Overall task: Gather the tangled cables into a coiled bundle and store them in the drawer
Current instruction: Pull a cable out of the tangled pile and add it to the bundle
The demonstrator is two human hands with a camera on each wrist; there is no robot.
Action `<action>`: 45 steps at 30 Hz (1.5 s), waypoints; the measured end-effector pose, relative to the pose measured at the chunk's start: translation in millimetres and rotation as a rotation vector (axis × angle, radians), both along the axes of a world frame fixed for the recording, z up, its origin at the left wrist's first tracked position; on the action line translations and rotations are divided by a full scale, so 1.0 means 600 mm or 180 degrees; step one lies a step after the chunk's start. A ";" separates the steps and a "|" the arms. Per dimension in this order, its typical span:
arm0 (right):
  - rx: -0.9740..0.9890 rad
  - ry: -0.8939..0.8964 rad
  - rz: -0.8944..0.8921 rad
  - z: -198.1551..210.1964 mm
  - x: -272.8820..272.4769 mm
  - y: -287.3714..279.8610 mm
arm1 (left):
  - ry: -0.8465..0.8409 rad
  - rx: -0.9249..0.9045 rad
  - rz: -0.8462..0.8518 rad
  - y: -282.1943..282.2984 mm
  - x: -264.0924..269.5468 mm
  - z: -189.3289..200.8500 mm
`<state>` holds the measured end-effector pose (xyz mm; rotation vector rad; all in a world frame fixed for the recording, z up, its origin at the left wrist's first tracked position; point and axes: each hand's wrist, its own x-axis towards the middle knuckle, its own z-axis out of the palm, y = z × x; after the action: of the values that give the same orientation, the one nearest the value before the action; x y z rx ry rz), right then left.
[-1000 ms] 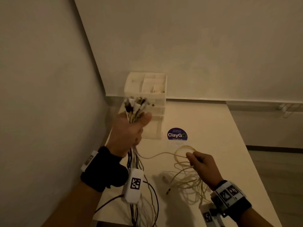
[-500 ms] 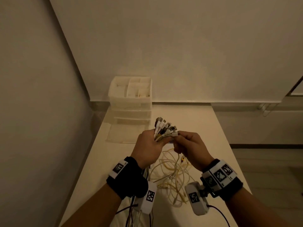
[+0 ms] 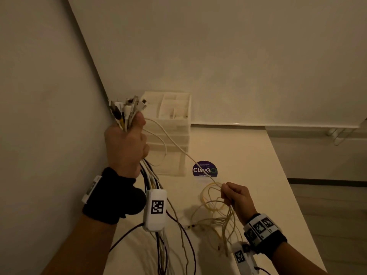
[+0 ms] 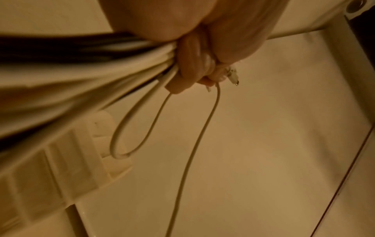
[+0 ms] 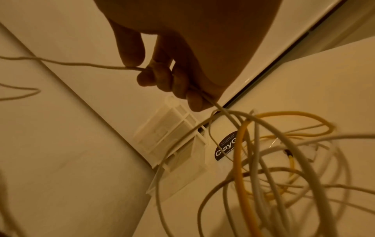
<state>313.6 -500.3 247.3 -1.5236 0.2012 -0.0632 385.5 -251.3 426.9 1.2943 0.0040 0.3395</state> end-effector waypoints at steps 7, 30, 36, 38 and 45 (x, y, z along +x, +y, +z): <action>0.0477 -0.0045 -0.0089 0.013 0.036 -0.008 | -0.0148 0.0578 0.0385 0.006 -0.014 -0.019; 0.1630 -0.0794 0.0405 0.150 0.074 0.021 | -0.0096 0.2152 -0.0985 -0.131 -0.033 -0.099; 0.1321 -0.0715 0.0745 0.161 0.074 0.025 | -0.0202 0.2207 -0.0548 -0.116 -0.043 -0.105; 0.0904 -0.0610 0.0949 0.141 0.058 0.024 | -0.0131 0.2049 -0.0288 -0.095 -0.039 -0.094; 0.0145 0.0174 0.1103 0.065 -0.069 0.001 | 0.0236 0.1783 -0.0189 -0.007 -0.042 -0.068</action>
<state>272.3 -499.4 286.1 -1.4964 -0.0199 0.2568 360.4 -255.3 386.0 1.8571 -0.0713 0.2481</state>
